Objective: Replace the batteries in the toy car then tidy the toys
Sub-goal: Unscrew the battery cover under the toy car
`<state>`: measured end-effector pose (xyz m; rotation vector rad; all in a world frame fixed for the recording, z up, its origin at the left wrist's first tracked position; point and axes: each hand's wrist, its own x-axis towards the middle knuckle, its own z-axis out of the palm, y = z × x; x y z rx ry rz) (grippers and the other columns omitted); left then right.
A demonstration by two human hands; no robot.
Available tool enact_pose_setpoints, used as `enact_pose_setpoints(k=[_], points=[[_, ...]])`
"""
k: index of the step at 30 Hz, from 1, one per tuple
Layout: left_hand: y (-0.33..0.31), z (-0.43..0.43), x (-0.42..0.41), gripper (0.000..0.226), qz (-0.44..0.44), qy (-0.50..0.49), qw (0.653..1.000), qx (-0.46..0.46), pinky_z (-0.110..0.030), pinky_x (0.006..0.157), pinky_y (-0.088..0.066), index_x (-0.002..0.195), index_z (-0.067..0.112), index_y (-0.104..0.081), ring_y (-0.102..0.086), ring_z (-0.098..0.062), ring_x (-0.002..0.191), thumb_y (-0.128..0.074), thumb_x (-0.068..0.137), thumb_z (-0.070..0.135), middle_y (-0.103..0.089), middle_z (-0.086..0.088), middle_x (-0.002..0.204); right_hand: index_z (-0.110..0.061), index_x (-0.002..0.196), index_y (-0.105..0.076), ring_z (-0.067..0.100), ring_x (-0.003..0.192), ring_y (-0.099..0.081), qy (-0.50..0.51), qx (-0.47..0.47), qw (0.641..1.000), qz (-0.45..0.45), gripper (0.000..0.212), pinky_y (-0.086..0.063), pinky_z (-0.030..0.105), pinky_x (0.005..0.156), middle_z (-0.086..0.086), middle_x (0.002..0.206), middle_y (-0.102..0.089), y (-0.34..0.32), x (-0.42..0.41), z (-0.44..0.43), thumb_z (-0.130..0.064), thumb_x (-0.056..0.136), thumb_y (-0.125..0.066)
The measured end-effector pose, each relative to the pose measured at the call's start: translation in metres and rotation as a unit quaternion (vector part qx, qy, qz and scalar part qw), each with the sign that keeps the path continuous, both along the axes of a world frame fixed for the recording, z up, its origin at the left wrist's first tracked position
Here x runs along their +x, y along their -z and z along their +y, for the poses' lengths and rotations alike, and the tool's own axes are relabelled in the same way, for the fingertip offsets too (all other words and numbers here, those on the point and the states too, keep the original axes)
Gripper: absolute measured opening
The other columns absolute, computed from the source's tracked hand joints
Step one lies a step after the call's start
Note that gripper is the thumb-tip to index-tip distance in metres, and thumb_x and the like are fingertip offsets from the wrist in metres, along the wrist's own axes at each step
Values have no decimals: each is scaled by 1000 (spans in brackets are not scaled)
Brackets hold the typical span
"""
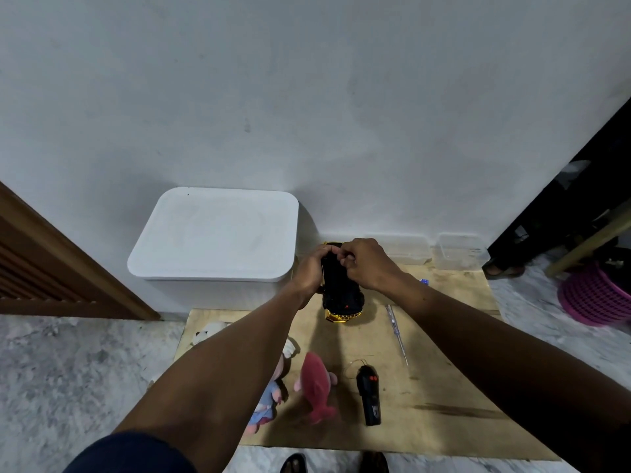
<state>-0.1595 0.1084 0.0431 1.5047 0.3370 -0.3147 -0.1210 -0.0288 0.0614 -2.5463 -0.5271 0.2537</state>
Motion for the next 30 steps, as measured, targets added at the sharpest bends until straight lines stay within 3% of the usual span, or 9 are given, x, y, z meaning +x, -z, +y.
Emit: enact_pose_setpoints(k=[3, 6, 12, 16, 25, 30], points=[[-1, 0, 0, 30, 1, -1, 1000, 0, -36, 76, -46, 98, 25, -63, -55, -14, 83, -34, 95, 27, -61, 4, 91, -13, 99, -71, 25, 88, -64, 3, -18, 1000, -9, 19, -53, 33, 75, 6, 95, -69, -2, -1, 2, -5, 88, -57], [-1, 1, 2, 28, -6, 2, 1000, 7, -38, 77, -48, 95, 27, -64, -56, -16, 86, -35, 92, 29, -62, 4, 94, -18, 102, -67, 23, 89, -61, 11, -35, 999, -20, 22, -49, 31, 70, 3, 97, -66, -4, -2, 3, -6, 87, -58], [-4, 2, 2, 28, -9, -2, 1000, 10, -37, 76, -47, 95, 26, -65, -57, -18, 86, -37, 90, 31, -62, 5, 89, -22, 90, -61, 22, 88, -59, -12, -37, 999, -8, 30, -52, 37, 70, 0, 92, -60, -9, -3, 6, 1, 72, -62], [-7, 3, 2, 29, 2, 0, 1000, -1, -34, 73, -47, 98, 22, -64, -56, -16, 83, -35, 93, 25, -62, 4, 89, -18, 88, -64, 24, 83, -61, -17, -33, 999, -17, 21, -55, 39, 70, 3, 88, -62, -9, -3, 6, -3, 75, -57], [-8, 7, 0, 32, 11, 6, 1000, -2, -34, 73, -45, 98, 25, -63, -55, -13, 81, -31, 95, 25, -62, 3, 93, -12, 79, -67, 25, 74, -61, -22, -18, 1000, 11, 17, -53, 36, 66, 7, 77, -63, -14, 1, 9, -6, 72, -53], [-6, 9, 0, 35, 21, 6, 1000, -1, -33, 73, -45, 102, 24, -65, -56, -12, 80, -31, 96, 27, -63, 4, 92, -13, 90, -75, 20, 79, -58, -37, -10, 999, 26, 21, -48, 29, 66, 5, 89, -61, -13, 4, 3, -9, 76, -59]])
